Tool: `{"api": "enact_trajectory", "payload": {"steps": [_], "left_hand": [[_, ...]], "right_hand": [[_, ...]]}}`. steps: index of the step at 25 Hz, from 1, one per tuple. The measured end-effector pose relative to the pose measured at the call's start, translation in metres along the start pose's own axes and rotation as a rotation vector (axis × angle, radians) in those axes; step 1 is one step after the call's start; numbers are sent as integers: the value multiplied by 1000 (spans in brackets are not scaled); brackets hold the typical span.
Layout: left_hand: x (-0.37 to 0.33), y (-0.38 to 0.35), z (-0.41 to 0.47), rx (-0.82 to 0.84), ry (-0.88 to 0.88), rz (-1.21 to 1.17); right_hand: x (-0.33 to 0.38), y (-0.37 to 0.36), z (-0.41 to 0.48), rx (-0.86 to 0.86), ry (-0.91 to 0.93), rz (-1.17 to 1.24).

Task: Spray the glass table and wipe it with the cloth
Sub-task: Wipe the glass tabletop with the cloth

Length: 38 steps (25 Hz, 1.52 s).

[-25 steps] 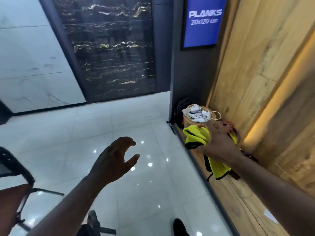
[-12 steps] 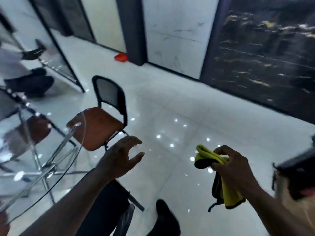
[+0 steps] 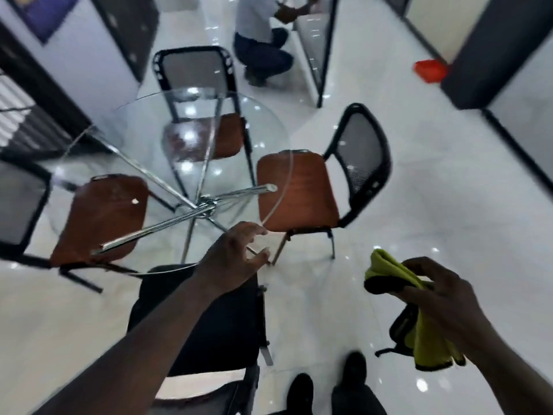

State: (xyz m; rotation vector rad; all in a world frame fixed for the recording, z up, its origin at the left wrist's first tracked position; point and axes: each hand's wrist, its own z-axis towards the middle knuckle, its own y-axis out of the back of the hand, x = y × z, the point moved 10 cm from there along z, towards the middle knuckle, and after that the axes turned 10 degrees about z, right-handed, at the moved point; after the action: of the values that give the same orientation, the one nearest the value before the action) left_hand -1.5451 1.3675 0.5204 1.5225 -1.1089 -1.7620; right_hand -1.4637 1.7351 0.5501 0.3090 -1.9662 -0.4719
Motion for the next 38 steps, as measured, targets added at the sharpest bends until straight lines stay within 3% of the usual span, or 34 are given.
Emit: {"api": "enact_trajectory", "payload": {"steps": [3, 7, 13, 15, 18, 21, 24, 26, 29, 31, 33, 35, 36, 38], "left_hand": [[54, 7, 11, -62, 197, 22], [94, 11, 2, -149, 482, 19], [148, -16, -10, -240, 777, 9], [189, -31, -3, -272, 852, 20], [260, -46, 23, -294, 979, 130], [311, -57, 44, -322, 1043, 281], [324, -73, 48, -268, 1085, 411], [323, -76, 47, -241, 1106, 422], [328, -74, 48, -199, 1149, 396], [329, -76, 48, -186, 1156, 396], [330, -79, 46, -167, 1159, 423], [330, -78, 47, -166, 1160, 444], [329, -78, 46, -168, 1166, 455], [331, -78, 46, -171, 1179, 470]], "right_hand": [[36, -29, 107, 128, 77, -101], [82, -119, 220, 378, 214, -213], [151, -285, 271, 823, 458, -401], [166, -340, 286, 854, 562, -501], [176, -415, 290, 824, 918, -621], [144, -487, 286, 845, 1217, -947], [118, -507, 298, 824, 1268, -1012], [108, -494, 297, 902, 1323, -996], [98, -453, 305, 1178, 1675, -979], [107, -444, 335, 1255, 1873, -1048], [139, -481, 360, 1026, 1820, -1070], [168, -519, 361, 734, 1544, -959], [164, -524, 350, 707, 1476, -890], [139, -508, 325, 883, 1545, -842]]}}
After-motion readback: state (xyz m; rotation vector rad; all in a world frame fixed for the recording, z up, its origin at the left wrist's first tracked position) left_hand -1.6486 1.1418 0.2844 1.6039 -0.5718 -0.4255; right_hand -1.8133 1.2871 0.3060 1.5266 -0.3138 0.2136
